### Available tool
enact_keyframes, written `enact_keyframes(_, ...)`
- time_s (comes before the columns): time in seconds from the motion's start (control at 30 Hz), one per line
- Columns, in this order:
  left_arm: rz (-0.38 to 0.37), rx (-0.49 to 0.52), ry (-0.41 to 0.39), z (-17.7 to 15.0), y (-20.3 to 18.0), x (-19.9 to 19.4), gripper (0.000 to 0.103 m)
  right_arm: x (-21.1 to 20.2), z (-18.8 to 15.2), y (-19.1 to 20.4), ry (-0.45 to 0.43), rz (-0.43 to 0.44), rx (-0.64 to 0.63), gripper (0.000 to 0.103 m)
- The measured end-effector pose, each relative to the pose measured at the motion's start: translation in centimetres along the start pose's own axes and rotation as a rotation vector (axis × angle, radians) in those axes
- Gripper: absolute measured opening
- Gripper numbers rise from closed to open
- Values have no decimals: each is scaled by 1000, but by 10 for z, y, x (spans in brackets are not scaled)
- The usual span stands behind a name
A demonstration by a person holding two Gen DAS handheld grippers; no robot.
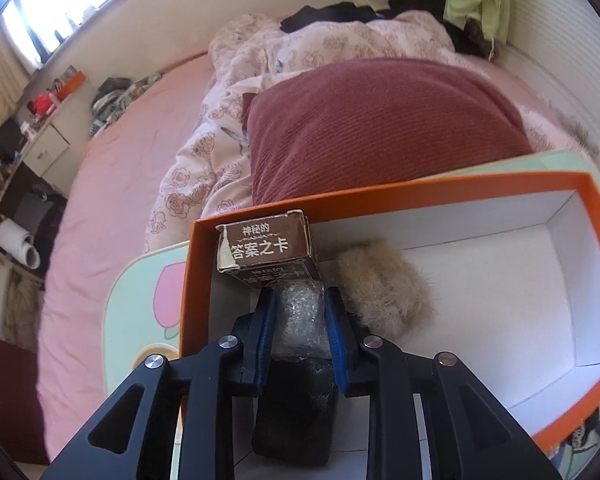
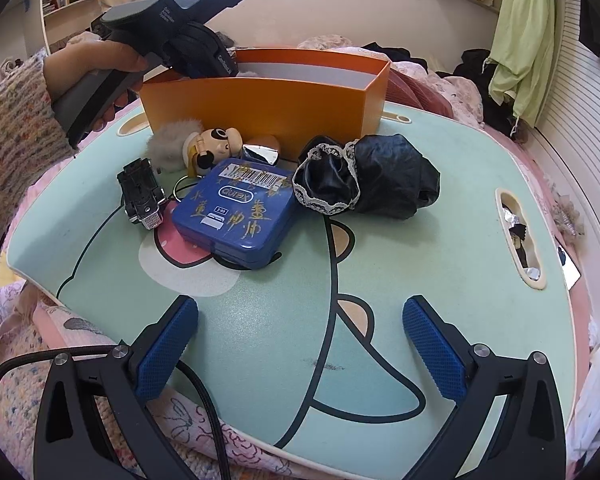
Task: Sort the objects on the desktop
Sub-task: 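Lift the plastic bundle out and release it beside the scrunchie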
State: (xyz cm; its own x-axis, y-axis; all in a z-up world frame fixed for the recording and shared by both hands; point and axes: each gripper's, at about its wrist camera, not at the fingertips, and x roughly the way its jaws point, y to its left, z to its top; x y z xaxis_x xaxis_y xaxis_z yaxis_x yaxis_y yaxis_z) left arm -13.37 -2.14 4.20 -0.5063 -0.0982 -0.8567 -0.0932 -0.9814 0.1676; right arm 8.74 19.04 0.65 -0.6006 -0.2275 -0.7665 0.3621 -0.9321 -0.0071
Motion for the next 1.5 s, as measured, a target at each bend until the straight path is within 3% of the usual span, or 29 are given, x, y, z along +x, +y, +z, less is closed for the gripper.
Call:
enact_keyframes(0.1,-165,-83,-33,-2,18,-13,22,1,0,0,1,1,2,102)
enact_keyframes(0.23,-310,-177,-134,-10,36,-50,22,2,0,1,2,0,2,102)
enact_keyframes(0.33,-436,-232,-218,-30,49,-85,22,2,-1,1,2,-1,2,102)
enact_keyframes(0.43,-507,-229,-250,-64,48,-107,23,1,-1,1,2,-1,2,102)
enact_keyframes(0.57,-423,-168,-209,-110,38,-101,23,1,-2,0,1,-1,2,103)
enact_keyframes(0.7,-459,-195,-163,-139,35,-81,23,1,-1,-1,1,-1,1,103)
enact_keyframes(0.83,-430,-180,-149,-147,20,-68,23,1,-2,-2,1,-2,-1,103)
enact_keyframes(0.93,-491,-191,-155,-150,14,-72,50,1,-2,-1,2,-2,-1,103)
enact_keyframes(0.97,-490,-199,-182,-152,14,-78,68,1,-2,-1,2,-2,-1,103)
enact_keyframes(1.0,-481,-201,-204,-154,13,-82,79,1,-2,-2,1,-2,-1,103)
enact_keyframes(1.1,-445,-195,-248,-163,15,-94,84,1,-2,-2,1,-2,-4,103)
enact_keyframes(1.5,-388,-105,-155,-228,6,-91,91,1,-3,-2,2,-4,-1,103)
